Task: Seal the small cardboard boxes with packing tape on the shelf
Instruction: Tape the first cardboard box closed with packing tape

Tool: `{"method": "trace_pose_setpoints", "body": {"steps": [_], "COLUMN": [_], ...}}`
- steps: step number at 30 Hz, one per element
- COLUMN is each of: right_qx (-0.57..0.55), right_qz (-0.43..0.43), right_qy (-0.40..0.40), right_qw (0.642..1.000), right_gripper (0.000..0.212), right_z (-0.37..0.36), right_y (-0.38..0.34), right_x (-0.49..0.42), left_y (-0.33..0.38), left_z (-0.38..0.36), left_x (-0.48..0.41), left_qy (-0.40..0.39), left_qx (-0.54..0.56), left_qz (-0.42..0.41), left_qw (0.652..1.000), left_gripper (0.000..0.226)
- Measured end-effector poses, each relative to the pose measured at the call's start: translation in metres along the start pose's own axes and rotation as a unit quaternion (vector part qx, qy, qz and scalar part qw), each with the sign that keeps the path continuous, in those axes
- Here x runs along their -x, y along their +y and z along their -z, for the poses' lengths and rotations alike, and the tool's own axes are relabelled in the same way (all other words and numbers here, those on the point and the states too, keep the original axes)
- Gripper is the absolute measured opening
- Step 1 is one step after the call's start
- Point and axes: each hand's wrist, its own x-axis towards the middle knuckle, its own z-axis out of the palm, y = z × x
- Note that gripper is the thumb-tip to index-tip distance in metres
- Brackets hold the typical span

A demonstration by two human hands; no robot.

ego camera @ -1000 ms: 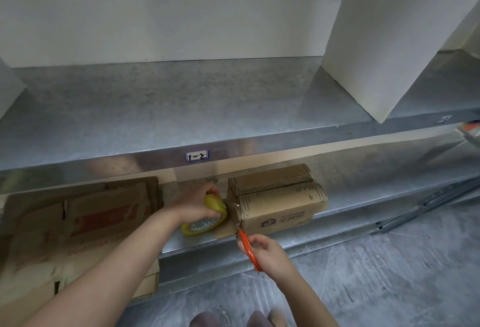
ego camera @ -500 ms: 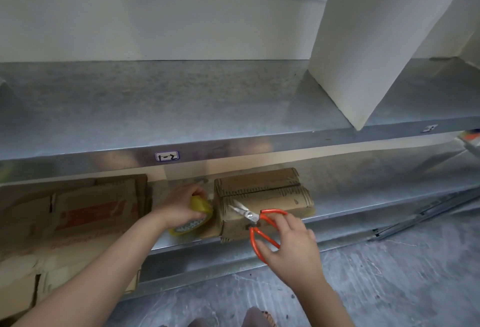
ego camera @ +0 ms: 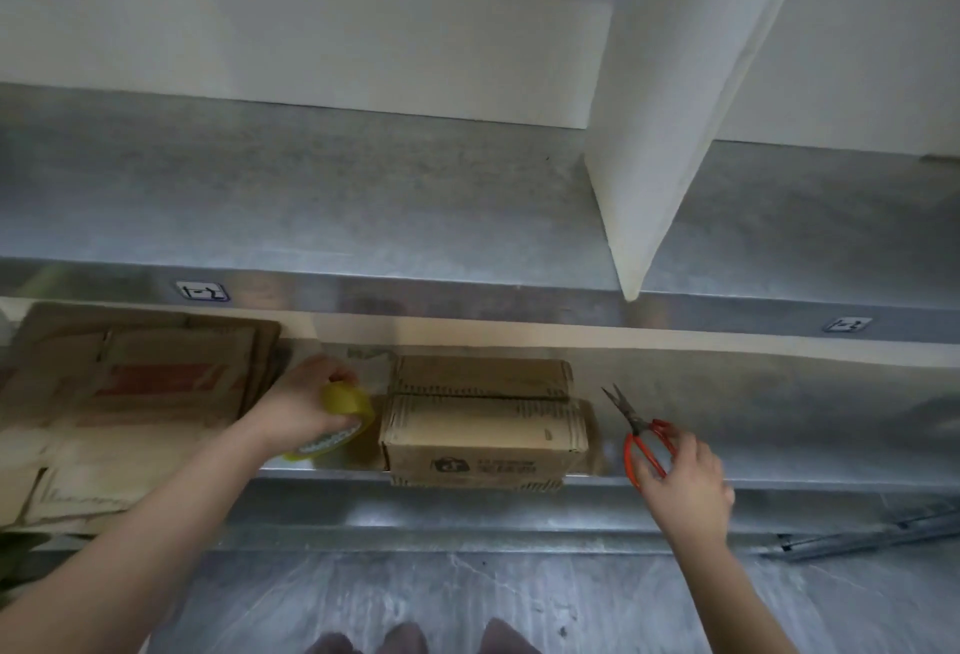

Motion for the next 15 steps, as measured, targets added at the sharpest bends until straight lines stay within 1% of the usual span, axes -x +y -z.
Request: {"method": "trace_pose_setpoints", "body": {"steps": [4,8,10,13,15], "right_qx": [0.013,0.002,0.003,0.059,0.068], "right_qz": [0.004,0.020,0.023,0.032,0.050], "right_qy": [-0.080,-0.132,-0.137,-0.145,-0.133], "right_qw": [0.997,0.991,0.990,0.987,0.987], "right_gripper": [0.055,0.060,0.061,0.060,0.059], "right_z": [-0.020,-0.031,-0.034,-0.032,-0.028], "right_y": [0.009,0.009,0.009,0.009,0.007], "right_x": [-0.023,-0.039,-0.040,-0.037,-0.031], "left_y": [0.003,0.010,0.012,0.012,0.011], "left_z": [-0.006,-0.010,-0.010,-0.008,-0.007], "left_x": [0.007,0.014,0.015,0.016,0.017], "left_qy": [0.011,0.024,0.027,0.027,0.025], "left_qx": [-0.003,-0.009,-0.011,-0.016,-0.016], "left_qz": [0.010,0.019,0.026,0.028,0.024], "left_qw": [1.000,0.999,0.999,0.999,0.999], "left_gripper": [0.047,0.047,0.048,0.049,0.050]}}
